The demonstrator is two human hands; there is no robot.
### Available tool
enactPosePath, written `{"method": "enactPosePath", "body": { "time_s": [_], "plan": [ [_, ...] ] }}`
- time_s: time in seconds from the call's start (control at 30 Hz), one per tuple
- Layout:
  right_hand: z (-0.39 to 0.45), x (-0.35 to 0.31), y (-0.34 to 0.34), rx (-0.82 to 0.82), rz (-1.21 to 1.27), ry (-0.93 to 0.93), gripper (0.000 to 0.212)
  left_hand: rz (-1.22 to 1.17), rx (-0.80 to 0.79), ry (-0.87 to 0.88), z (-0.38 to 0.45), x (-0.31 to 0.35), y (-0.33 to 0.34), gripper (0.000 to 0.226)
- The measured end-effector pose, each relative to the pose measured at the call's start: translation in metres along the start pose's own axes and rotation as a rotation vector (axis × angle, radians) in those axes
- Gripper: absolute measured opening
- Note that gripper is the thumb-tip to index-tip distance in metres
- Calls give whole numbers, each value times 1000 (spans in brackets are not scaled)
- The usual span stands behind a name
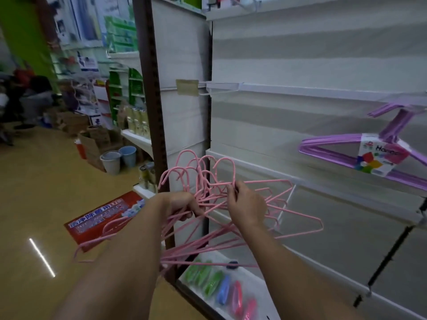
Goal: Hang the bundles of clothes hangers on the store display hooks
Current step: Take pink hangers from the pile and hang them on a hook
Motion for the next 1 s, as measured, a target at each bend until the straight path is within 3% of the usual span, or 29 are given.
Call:
{"method": "enactPosePath", "body": {
  "time_s": [0.27, 0.33, 0.43, 0.63, 0.77, 0.83, 1.0],
  "plan": [
    [62, -40, 4, 241, -69, 115, 48, 56, 95, 194, 41, 30, -93, 10],
    [77, -48, 5, 288, -124, 142, 42, 89, 104, 231, 52, 32, -114, 13],
    [99, -61, -1, 388, -161, 174, 57, 107, 82, 243, 72, 25, -141, 18],
    [106, -16, -69, 703, -219, 538, 59, 110, -4, 220, 113, -2, -162, 21],
    [99, 7, -97, 941, -122, 676, 45, 161, -29, 226, 141, -7, -166, 23],
    [109, 11, -95, 930, -106, 689, 42, 193, -47, 237, 155, 0, -161, 26],
    [172, -2, -59, 686, -185, 536, 28, 260, -151, 302, 178, 35, -134, 26]
  ]
}}
Point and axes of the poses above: each hand's wrist, its own z-axis towards the middle knuckle, its own y-axis out of the palm, x = y × z, the point moved 10 cm from there along z, towards the middle knuckle, and after that the axes turned 1 degree about -x, right-handed, at the moved point
